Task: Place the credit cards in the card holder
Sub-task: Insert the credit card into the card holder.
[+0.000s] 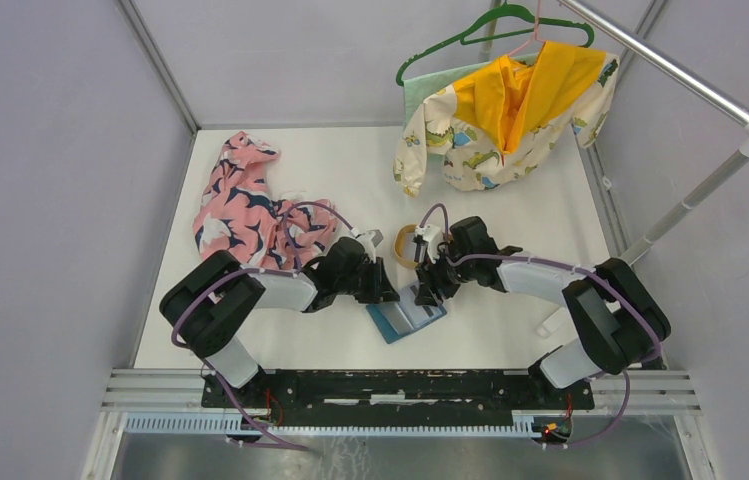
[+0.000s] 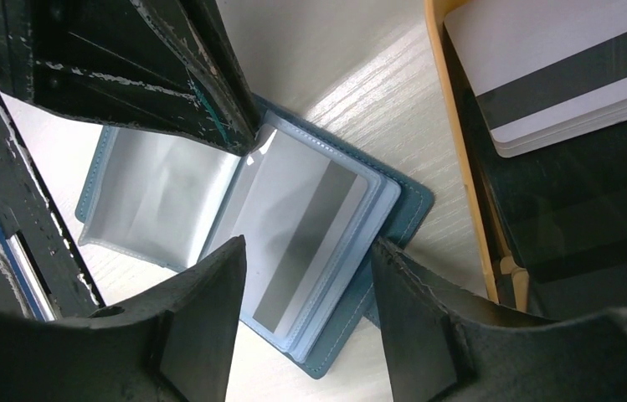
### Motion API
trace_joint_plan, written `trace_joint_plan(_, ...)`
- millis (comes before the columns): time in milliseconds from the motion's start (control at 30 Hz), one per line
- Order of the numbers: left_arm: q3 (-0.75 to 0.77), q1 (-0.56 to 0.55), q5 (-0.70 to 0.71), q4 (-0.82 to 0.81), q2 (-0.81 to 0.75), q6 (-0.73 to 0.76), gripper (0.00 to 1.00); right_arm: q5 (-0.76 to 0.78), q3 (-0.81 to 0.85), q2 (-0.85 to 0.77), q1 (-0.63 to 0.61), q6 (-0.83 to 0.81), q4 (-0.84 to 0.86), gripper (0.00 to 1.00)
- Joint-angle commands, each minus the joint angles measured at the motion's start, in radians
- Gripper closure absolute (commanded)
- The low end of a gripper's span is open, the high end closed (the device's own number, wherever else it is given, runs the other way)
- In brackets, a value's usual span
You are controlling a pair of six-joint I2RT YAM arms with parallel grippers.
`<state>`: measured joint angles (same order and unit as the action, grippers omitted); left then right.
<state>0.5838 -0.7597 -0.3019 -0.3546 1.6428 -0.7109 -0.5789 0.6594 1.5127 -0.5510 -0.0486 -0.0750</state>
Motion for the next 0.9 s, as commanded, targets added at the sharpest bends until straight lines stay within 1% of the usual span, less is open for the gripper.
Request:
trace_joint_plan(0, 0.011, -0.008, 0.028, 0.046, 0.045, 0.035, 0.79, -0.003, 0.041, -0.030, 0.005, -0.013, -0.028, 0.38)
trace_joint_plan(100, 0.012, -0.007, 0.027, 0.047, 0.049, 0.038, 0.79, 0.029, 0.052, -0.085, 0.023, -0.051, -0.037, 0.36)
trace_joint_plan(200, 0.014, -0.007, 0.026, 0.046, 0.050, 0.043, 0.79, -0.004, 0.030, -0.127, 0.036, -0.043, -0.011, 0.35)
trace_joint_plan(367, 0.019, -0.007, 0.027, 0.054, 0.045, 0.048, 0.79, -0.113, 0.040, -0.080, 0.037, -0.037, -0.036, 0.36)
trace_joint_plan(700, 0.022, -0.008, 0.024, 0.054, 0.045, 0.048, 0.79, -0.082, 0.060, -0.003, 0.036, -0.045, -0.083, 0.38)
trace_joint_plan(867, 0.021, -0.009, 0.023, 0.054, 0.040, 0.050, 0.79, -0.093, 0.065, -0.009, 0.036, -0.049, -0.086, 0.40)
